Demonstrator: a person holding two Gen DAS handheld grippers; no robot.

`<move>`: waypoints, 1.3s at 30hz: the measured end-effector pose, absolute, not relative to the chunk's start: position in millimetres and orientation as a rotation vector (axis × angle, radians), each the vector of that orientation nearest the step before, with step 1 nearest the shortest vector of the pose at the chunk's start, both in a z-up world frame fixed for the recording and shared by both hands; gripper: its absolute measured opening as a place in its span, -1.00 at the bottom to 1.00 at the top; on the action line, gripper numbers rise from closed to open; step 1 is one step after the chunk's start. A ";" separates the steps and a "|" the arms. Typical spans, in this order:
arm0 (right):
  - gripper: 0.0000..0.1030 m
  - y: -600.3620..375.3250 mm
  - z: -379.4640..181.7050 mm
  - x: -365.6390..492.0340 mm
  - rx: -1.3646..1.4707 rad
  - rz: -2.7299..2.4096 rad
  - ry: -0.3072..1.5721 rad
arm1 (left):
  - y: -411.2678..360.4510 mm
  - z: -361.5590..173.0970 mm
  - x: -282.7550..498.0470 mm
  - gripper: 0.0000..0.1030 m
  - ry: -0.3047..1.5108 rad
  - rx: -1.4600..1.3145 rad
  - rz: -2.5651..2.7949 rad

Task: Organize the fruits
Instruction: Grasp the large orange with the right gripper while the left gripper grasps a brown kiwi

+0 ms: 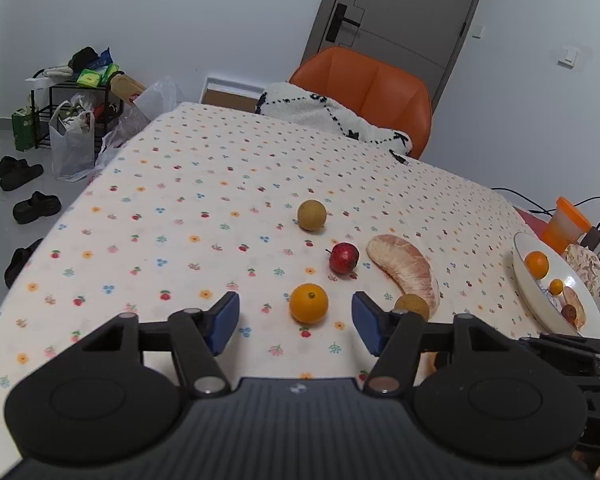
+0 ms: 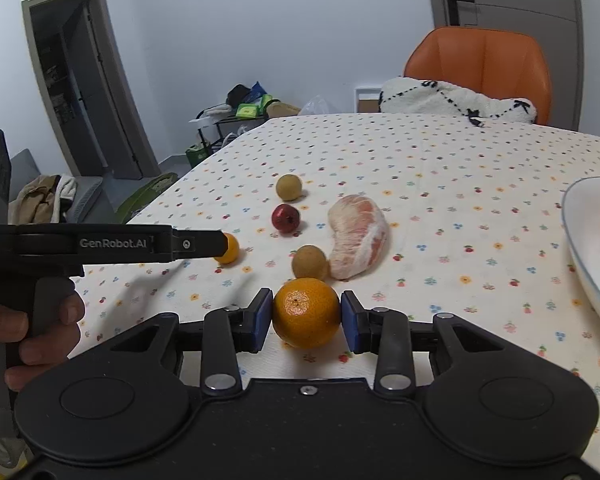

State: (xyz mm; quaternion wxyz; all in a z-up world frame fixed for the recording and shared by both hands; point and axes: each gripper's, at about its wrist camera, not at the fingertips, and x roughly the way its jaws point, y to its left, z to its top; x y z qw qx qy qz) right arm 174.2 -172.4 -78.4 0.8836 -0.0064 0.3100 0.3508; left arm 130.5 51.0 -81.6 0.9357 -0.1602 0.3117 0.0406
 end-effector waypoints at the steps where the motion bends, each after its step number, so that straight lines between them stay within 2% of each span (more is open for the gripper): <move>1: -0.32 -174.4 -78.3 174.3 -0.010 0.724 0.644 | 49.8 -81.8 132.0 0.11 0.640 -0.332 0.084; 30: -0.32 -240.9 -81.3 180.4 0.091 0.605 0.631 | -7.1 -73.2 150.1 -0.02 0.634 -0.246 -0.019; 33: -0.32 -249.5 -81.1 181.2 0.102 0.594 0.628 | -15.6 -78.3 156.4 -0.18 0.653 -0.240 -0.037; 36: -0.32 -258.4 -81.1 182.4 0.118 0.583 0.624 | -21.0 -85.9 164.4 -0.58 0.692 -0.236 -0.039; 39: -0.32 -264.7 -79.6 183.9 0.131 0.577 0.613 | -25.3 -83.8 163.9 -0.58 0.680 -0.223 -0.033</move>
